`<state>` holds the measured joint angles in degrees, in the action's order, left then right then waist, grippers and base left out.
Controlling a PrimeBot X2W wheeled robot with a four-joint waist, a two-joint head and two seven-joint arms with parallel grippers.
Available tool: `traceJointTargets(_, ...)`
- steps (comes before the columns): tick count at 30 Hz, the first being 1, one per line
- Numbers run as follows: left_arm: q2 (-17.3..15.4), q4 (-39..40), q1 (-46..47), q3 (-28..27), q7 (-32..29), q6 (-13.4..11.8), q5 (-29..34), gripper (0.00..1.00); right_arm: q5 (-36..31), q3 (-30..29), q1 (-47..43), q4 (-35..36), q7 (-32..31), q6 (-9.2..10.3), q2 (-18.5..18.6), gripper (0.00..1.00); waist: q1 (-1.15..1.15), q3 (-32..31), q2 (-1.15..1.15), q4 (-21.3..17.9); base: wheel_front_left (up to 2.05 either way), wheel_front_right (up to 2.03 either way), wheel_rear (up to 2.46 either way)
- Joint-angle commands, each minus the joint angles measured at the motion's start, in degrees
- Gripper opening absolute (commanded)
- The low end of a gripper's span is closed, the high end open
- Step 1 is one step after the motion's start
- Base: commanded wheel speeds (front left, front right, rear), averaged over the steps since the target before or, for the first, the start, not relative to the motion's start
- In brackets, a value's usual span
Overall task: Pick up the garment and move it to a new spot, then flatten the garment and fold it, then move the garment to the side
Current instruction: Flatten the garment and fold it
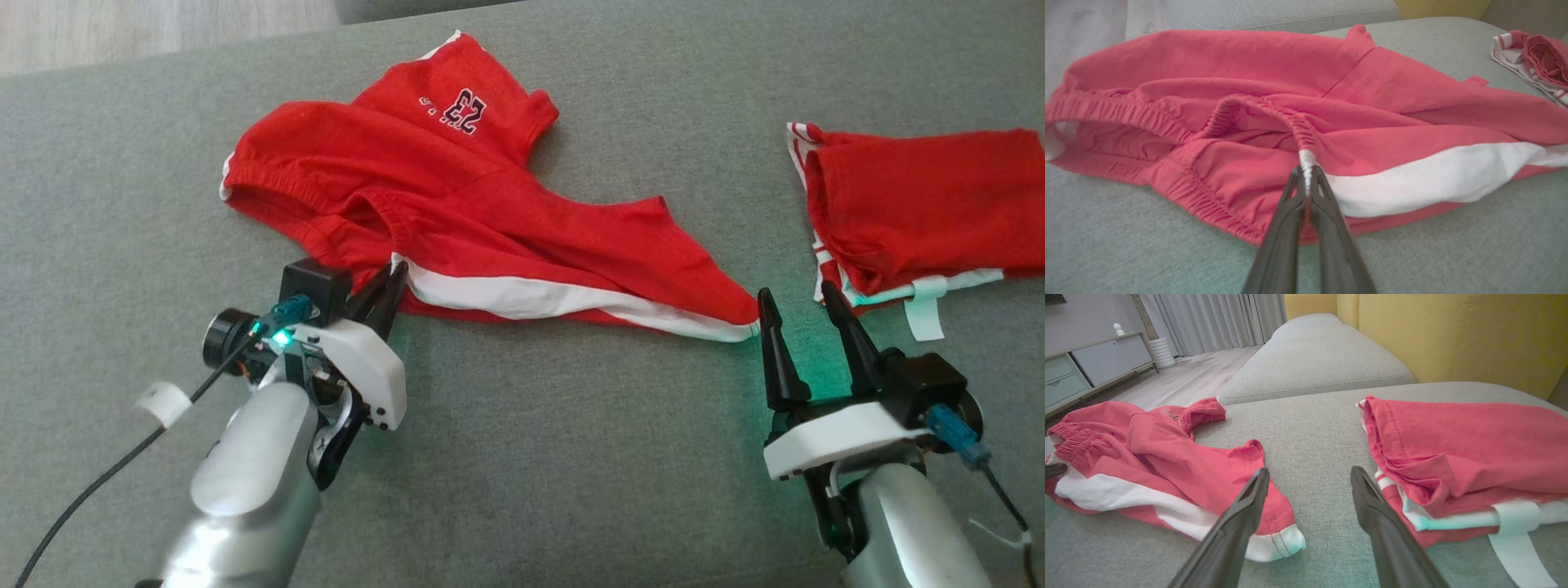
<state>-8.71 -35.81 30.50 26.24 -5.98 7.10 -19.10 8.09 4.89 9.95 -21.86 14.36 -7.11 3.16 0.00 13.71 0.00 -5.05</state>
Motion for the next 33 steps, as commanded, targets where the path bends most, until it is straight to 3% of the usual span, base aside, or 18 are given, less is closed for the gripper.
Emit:
traceJointTargets(1, -1.3, 1.7, 2.8, -1.6, 0.8, 0.2, -0.4, 0.0, 0.1, 0.8, 1.7, 1.4, 0.6, -0.37, -0.3, 1.0, 0.0, -0.1, 0.0, 0.3, 0.0, 0.0, 0.0)
traceJointTargets(9, -2.9, 6.1, 0.7, -3.2, 4.4, 0.0, -2.5, 0.0, 0.0, 2.1, 0.9, -0.9, 0.2, -0.37, -0.3, 1.0, 0.0, -1.4, 0.0, 1.2, 0.0, 0.0, 0.0)
traceJointTargets(21, -5.4, 13.1, -4.9, -2.2, 3.2, -0.9, -2.7, 0.0, 2.1, 5.9, 0.5, -5.6, -2.6, -0.37, 0.6, 1.0, 0.0, -2.5, 0.0, 1.9, 0.0, 0.0, 0.0)
traceJointTargets(33, -5.9, 16.5, -7.0, -1.5, 1.8, -1.8, -3.4, 0.0, 2.1, 8.4, 3.3, -9.2, -4.6, -0.37, 2.1, 1.0, 0.0, -2.9, 0.0, 2.8, 0.0, 0.0, 0.0)
